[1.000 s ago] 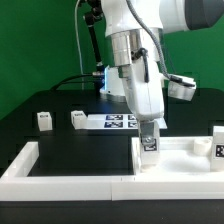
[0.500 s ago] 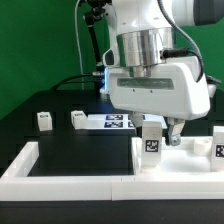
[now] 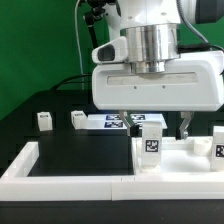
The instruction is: Assemble square table
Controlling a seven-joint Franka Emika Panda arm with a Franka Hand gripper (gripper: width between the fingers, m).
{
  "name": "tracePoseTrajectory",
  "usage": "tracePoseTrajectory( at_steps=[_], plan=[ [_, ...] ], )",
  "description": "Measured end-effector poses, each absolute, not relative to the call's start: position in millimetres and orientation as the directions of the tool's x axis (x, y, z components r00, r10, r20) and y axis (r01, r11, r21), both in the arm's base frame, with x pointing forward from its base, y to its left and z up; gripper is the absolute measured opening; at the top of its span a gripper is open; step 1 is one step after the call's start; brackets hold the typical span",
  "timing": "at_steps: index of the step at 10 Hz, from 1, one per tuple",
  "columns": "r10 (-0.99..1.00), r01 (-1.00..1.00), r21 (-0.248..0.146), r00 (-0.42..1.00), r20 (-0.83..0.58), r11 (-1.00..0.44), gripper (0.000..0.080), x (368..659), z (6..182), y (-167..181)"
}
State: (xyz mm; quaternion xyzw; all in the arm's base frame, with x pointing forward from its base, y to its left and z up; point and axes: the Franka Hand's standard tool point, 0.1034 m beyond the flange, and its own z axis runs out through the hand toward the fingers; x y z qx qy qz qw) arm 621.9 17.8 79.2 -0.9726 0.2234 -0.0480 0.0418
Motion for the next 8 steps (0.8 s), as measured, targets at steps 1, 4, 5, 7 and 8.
tracePoseTrajectory(
  at_steps=[1,4,5,7,8],
  plan=[
    [-0.454,-0.446,-0.104,0.888,0.072,-0.889,0.0649,621.7,78.7,17.5],
    [-0.587,-0.581,-0.104,0.808,0.043,-0.807,0.0298,617.4,75.8,14.1],
    [-0.634,-0.628,-0.105,0.773,0.036,-0.771,0.0298,617.9,76.1,13.0],
    [-0.780,-0.775,-0.113,0.626,-0.001,-0.622,0.0296,619.5,76.0,12.2],
    [-0.857,-0.853,-0.124,0.514,-0.031,-0.507,0.0296,619.8,75.4,13.0]
  ],
)
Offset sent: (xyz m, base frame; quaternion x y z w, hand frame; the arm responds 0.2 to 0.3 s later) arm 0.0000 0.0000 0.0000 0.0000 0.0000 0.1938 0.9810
